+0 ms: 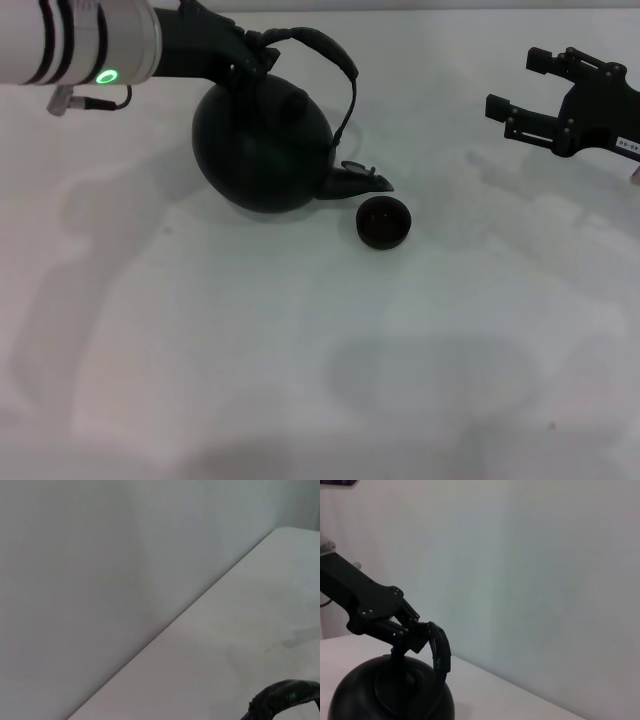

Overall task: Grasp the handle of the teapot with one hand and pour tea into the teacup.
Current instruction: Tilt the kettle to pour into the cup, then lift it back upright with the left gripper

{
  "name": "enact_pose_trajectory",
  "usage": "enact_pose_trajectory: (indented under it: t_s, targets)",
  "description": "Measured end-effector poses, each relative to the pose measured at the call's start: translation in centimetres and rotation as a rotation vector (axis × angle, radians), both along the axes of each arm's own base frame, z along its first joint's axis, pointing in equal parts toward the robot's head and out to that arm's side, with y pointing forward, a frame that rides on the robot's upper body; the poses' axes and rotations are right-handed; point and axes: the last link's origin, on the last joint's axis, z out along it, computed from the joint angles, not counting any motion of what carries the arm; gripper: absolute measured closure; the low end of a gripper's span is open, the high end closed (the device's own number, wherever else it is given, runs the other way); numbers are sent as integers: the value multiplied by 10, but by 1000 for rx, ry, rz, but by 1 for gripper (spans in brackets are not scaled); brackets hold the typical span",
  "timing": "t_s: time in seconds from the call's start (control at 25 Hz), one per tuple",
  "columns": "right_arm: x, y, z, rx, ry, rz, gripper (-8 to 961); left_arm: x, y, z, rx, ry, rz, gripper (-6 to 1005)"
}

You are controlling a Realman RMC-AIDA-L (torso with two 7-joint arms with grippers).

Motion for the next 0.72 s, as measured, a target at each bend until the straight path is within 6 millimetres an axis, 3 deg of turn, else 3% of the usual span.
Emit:
enact_pose_trajectory:
  t_s: [0.72]
  targets:
    - [0,2,2,7,1,0,103,16,-3,3,-7,111,-25,833]
